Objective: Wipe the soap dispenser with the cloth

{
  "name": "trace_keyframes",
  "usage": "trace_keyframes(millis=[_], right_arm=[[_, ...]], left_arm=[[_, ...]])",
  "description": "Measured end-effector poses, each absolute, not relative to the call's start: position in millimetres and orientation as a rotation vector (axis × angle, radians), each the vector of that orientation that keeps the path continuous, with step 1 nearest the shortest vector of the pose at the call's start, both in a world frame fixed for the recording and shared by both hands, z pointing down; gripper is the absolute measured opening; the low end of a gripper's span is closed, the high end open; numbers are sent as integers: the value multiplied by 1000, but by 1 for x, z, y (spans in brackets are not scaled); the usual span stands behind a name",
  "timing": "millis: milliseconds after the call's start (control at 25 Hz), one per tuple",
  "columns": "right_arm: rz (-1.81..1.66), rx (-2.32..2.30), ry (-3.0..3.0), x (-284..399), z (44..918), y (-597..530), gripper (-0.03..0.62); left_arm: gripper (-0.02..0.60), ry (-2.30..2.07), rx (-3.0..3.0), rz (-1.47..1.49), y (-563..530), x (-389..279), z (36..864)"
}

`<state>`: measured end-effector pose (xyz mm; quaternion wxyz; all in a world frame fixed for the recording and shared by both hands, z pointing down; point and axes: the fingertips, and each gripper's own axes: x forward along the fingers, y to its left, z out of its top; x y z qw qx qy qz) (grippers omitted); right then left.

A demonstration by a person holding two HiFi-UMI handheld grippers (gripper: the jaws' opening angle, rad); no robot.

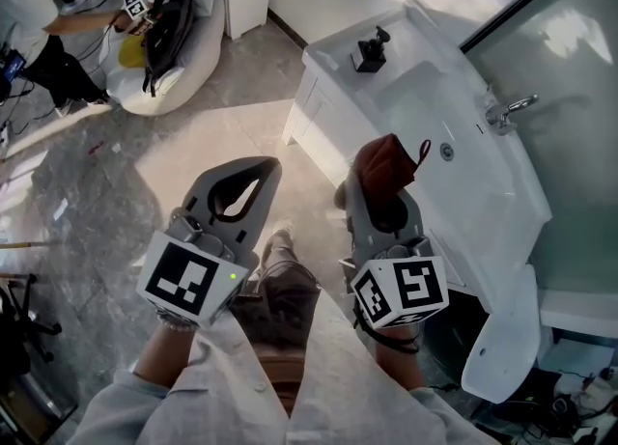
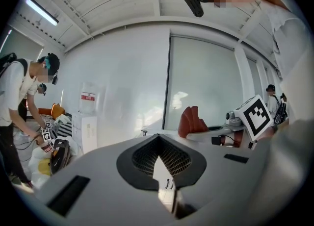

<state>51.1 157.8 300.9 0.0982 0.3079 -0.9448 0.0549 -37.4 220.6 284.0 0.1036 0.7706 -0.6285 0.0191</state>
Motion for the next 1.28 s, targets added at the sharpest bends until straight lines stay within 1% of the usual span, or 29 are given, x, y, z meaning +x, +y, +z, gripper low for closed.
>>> trace_keyframes(millis=[800, 1280], right_arm=[[136, 938, -2767, 32, 295, -12, 83], [153, 984, -2774, 55, 293, -59, 83]], left_arm=[[5, -1820, 2261, 73, 54, -60, 286], [5, -1775, 2330, 95, -4, -31, 280]])
